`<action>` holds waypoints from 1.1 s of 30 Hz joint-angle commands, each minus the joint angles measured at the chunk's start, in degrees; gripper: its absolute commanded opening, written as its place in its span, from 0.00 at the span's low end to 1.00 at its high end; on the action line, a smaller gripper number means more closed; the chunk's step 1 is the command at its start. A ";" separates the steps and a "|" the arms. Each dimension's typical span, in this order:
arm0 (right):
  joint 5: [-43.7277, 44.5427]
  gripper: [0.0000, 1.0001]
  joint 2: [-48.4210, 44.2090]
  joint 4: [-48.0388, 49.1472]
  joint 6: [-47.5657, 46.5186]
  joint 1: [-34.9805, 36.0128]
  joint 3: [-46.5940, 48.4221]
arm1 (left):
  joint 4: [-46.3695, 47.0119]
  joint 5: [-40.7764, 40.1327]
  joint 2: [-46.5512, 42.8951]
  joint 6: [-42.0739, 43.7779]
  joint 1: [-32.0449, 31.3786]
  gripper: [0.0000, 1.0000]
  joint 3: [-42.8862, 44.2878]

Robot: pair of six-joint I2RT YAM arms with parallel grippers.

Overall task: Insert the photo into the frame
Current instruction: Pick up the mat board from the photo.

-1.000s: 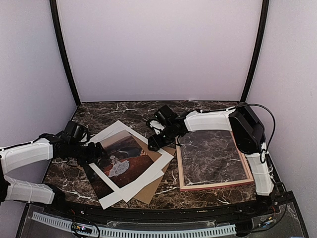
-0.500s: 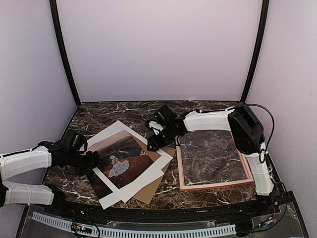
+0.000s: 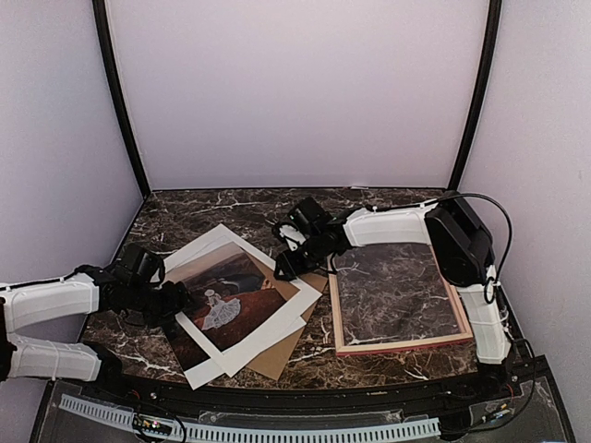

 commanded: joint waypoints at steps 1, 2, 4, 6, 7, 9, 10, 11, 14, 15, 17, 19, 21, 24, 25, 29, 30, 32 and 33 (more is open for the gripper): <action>-3.09 0.53 -1.48 0.19 4.35 0.09 -3.81 | 2.20 0.88 2.29 -0.92 -0.31 0.76 -2.00; -3.38 0.52 -2.05 0.78 5.08 0.09 -4.74 | 2.96 0.98 2.46 -1.09 -0.31 0.75 -1.96; -4.01 0.50 -3.14 1.81 6.51 0.09 -6.41 | 4.16 1.07 3.07 -1.37 -0.31 0.74 -1.85; -4.77 0.48 -4.46 2.98 8.04 0.09 -8.50 | 5.30 1.16 3.60 -1.66 -0.31 0.73 -1.65; -4.89 0.48 -5.04 3.45 8.57 0.09 -9.42 | 5.93 0.96 3.96 -1.72 -0.31 0.73 -1.48; -4.91 0.46 -6.27 4.60 9.49 0.11 -11.18 | 6.74 0.33 4.46 -1.47 -0.31 0.73 -0.77; -5.00 0.46 -6.84 4.97 9.85 0.10 -12.12 | 6.92 0.04 4.69 -1.32 -0.31 0.73 -0.19; -5.13 0.45 -7.37 5.61 10.31 0.09 -12.94 | 7.32 -0.40 5.28 -0.88 -0.31 0.73 0.17; -5.08 0.44 -8.55 6.62 11.32 0.18 -14.99 | 7.91 -1.10 7.79 0.17 -0.31 0.73 1.80; -4.88 0.44 -8.73 6.64 11.33 0.29 -15.38 | 7.99 -1.16 8.42 0.83 -0.31 0.73 2.09; -3.29 0.44 -9.02 6.19 11.00 0.80 -15.66 | 8.18 -1.39 10.39 2.05 -0.31 0.73 2.96; -1.63 0.44 -8.91 5.15 10.37 1.41 -15.51 | 8.67 -1.49 12.12 3.10 -0.31 0.72 3.45; -0.52 0.44 -8.80 4.50 9.92 2.02 -15.37 | 9.28 -1.32 13.38 4.05 -0.31 0.72 3.83; 2.10 0.44 -8.17 2.56 8.89 3.22 -14.38 | 9.46 -1.30 14.79 5.07 -0.31 0.72 4.58; 3.37 0.44 -7.84 1.62 8.53 3.66 -13.83 | 9.42 -1.35 14.95 5.53 -0.31 0.71 4.91; 8.37 0.39 -6.76 -2.31 7.40 4.85 -11.95 | 8.85 -1.64 15.52 6.68 -0.31 0.71 6.13; 9.54 0.36 -6.56 -3.14 7.18 5.06 -11.50 | 8.42 -1.87 15.66 6.84 -0.31 0.71 6.37; 11.19 0.32 -6.36 -4.56 6.94 5.27 -10.85 | 7.62 -2.36 15.79 7.95 -0.31 0.71 7.25; 11.60 0.30 -6.32 -4.88 6.92 5.28 -10.62 | 7.36 -2.65 15.81 8.18 -0.31 0.71 7.86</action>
